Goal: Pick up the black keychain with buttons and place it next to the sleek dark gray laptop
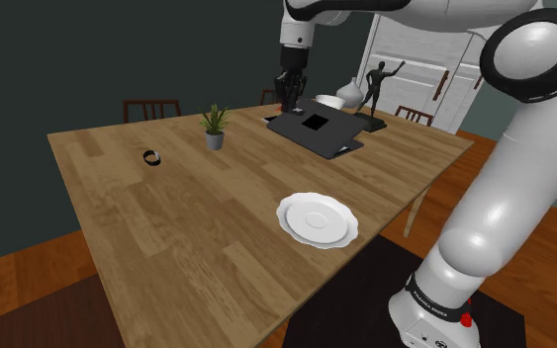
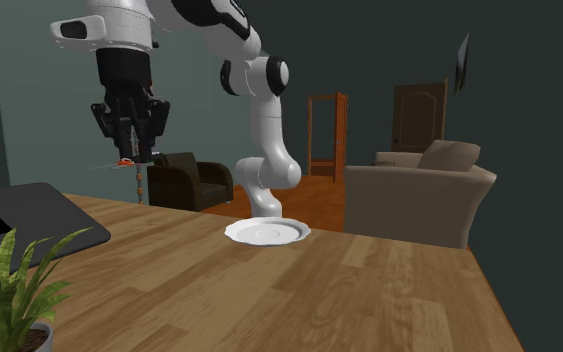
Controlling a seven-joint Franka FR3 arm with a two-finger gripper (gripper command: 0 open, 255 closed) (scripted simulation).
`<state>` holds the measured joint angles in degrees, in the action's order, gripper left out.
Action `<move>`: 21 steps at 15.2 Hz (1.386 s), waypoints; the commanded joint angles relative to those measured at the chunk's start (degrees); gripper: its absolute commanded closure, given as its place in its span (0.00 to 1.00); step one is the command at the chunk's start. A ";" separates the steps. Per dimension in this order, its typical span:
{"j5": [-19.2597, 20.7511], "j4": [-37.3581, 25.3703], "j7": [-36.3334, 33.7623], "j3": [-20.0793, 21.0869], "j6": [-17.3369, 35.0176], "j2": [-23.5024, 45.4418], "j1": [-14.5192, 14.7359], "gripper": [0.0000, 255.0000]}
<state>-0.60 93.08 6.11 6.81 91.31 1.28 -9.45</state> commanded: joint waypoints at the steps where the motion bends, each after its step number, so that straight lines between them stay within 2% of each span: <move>1: 0.36 -3.14 2.14 -1.02 -0.59 2.58 -1.06 1.00; 6: 0.96 -13.59 7.06 -3.26 -3.18 10.47 -3.70 1.00; 9: 1.13 -22.34 10.01 -4.39 -5.78 16.64 -5.45 1.00; 21: 1.06 -9.97 10.05 -4.40 4.50 14.53 -5.59 1.00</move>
<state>0.46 82.01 16.03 2.46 94.78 15.92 -14.95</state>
